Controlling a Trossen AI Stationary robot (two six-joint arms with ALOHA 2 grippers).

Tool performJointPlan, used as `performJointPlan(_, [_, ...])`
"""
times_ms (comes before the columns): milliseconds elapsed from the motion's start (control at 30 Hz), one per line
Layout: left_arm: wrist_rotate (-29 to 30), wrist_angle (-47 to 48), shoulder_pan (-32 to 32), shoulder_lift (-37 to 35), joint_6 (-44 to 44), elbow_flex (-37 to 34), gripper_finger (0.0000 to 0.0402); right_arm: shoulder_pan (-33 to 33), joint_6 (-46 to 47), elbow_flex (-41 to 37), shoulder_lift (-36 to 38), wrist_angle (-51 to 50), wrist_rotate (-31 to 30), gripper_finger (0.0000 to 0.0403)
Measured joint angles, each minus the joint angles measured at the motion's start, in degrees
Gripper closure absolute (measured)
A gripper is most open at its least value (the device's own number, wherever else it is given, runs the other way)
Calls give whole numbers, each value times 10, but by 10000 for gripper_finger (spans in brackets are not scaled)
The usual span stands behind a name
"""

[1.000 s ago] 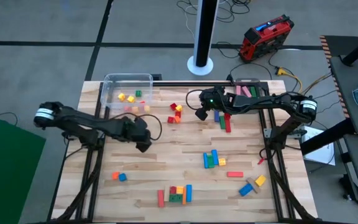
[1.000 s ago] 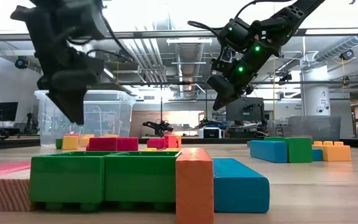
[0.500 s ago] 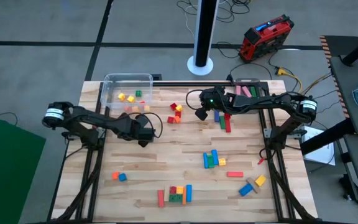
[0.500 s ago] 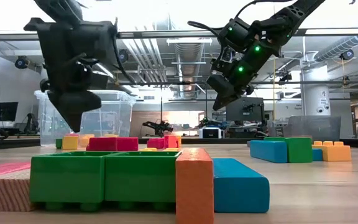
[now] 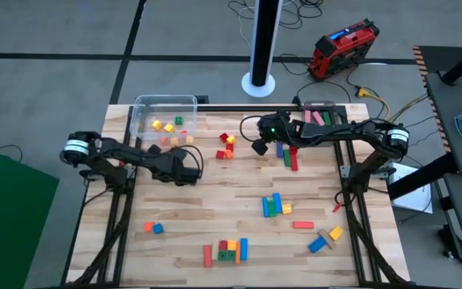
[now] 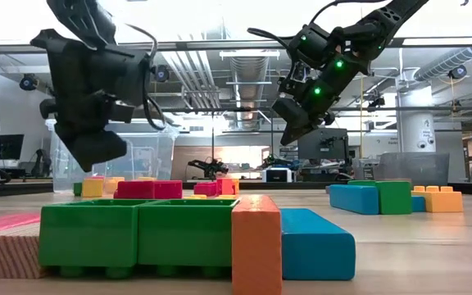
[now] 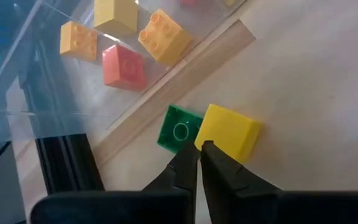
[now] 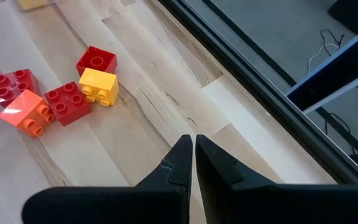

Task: Sort blocks by size
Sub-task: Put the yellow square wooden block into the transparent bin

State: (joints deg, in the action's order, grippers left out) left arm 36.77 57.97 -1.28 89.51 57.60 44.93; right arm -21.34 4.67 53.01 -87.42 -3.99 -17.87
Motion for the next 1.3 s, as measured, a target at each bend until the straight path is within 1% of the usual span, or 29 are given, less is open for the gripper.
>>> performJointPlan(233, [29,-6,4,40,-11,-2,401,0,6,0,0,0,0,390])
performJointPlan(367, [32,-8,7,60,-13,-1,401,0,7,0,0,0,0,390])
performJointPlan(567, [38,-17,6,68,-14,0,402,0,7,0,0,0,0,390])
performJointPlan(733, [9,-24,4,56,-28,7,401,0,9,0,0,0,0,390])
performJointPlan(933, [-24,-17,-8,53,-47,38,401,0,9,0,0,0,0,390])
performJointPlan(1067, [-51,-11,-6,52,-64,58,400,0,8,0,0,0,0,390])
performJointPlan(1167, [-53,-7,-4,48,-78,69,386,0,7,0,0,0,0,390])
performJointPlan(1300, [-53,11,-4,29,-87,79,343,0,7,0,0,0,0,390])
